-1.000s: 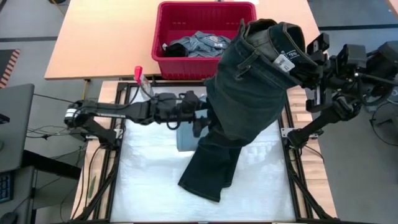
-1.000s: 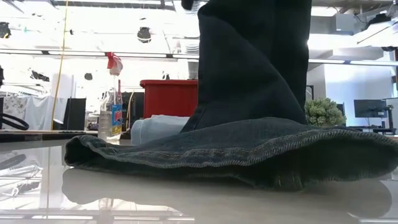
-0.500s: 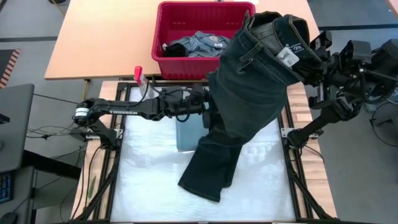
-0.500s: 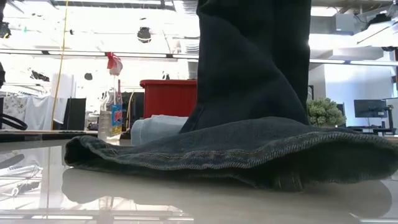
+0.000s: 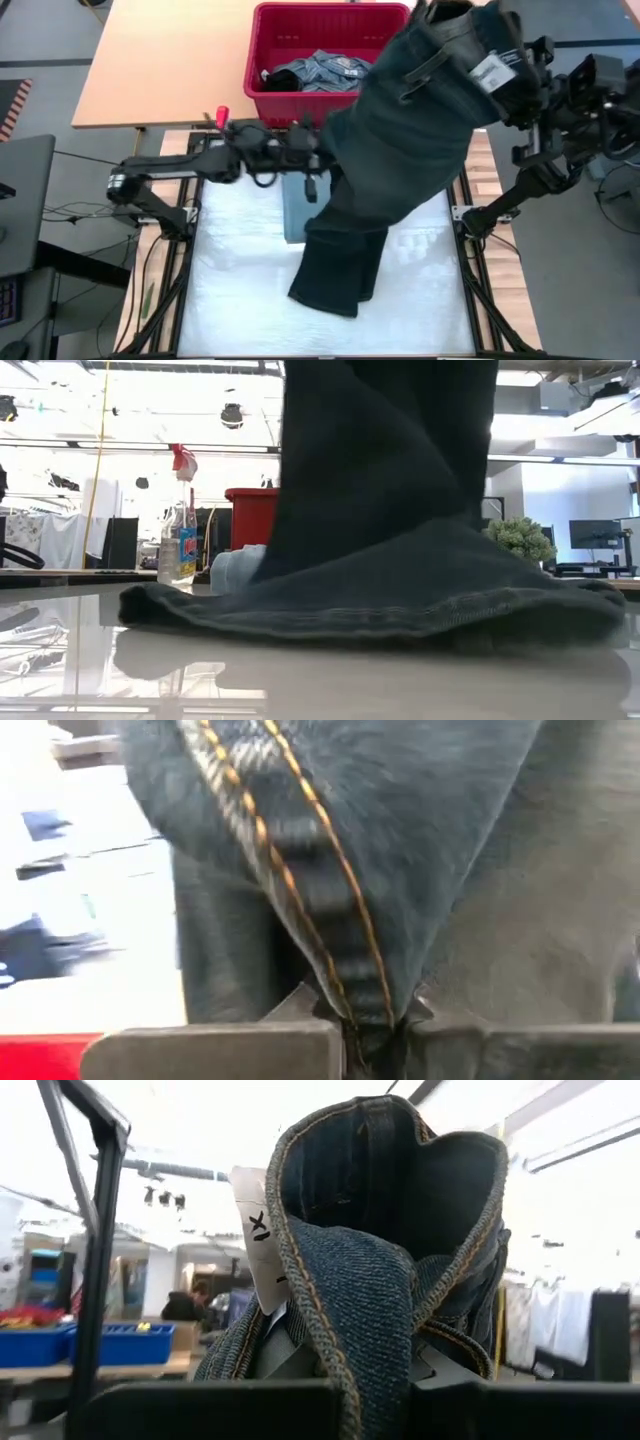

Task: Fold Laundry from Bin
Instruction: Fold the black pants from the red laundry bin

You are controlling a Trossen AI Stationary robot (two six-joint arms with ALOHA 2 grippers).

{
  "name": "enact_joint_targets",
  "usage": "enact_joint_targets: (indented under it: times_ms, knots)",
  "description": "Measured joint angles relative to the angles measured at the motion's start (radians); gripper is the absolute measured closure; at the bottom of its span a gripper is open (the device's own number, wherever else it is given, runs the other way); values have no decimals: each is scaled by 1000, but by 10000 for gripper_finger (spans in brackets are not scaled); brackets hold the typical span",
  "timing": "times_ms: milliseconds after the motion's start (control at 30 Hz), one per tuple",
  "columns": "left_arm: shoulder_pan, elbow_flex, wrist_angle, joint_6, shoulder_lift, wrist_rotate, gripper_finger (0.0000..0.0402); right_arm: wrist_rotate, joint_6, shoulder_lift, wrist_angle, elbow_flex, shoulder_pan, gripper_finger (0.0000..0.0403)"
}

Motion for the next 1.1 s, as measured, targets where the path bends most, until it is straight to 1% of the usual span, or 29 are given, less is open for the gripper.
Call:
enact_joint_targets:
  times_ms: [100,200,300,367,433,500,567,700,800,867,1000,1100]
  knots:
    - [-12,146,-201,96,-10,-94,399,-20,-77,-15,61,0,0,362]
    - [-32,304,-349,168,-9,-181,401,-100,-174,-19,151,0,0,362]
    - [-57,441,-416,228,-6,-242,401,-210,-261,-8,267,0,0,362]
    - [-74,512,-429,258,-5,-267,401,-269,-310,6,343,0,0,362]
    - [-91,570,-435,272,-4,-274,401,-301,-343,22,407,-1,0,362]
    - [-111,628,-445,263,-2,-272,401,-309,-352,33,454,-1,0,362]
    - [-133,672,-460,234,-2,-241,401,-330,-353,39,468,-1,-1,362]
    - [-170,711,-550,143,-3,-123,401,-338,-353,49,483,-1,0,362]
    - [-180,711,-675,42,-3,-13,401,-278,-374,51,492,-1,-11,362]
    - [-180,711,-728,-27,0,67,401,-244,-393,51,492,-1,-22,362]
    - [-182,720,-703,-95,17,124,401,-237,-393,48,496,-1,-45,362]
    - [-188,731,-608,-116,18,184,401,-240,-393,47,506,-1,-59,362]
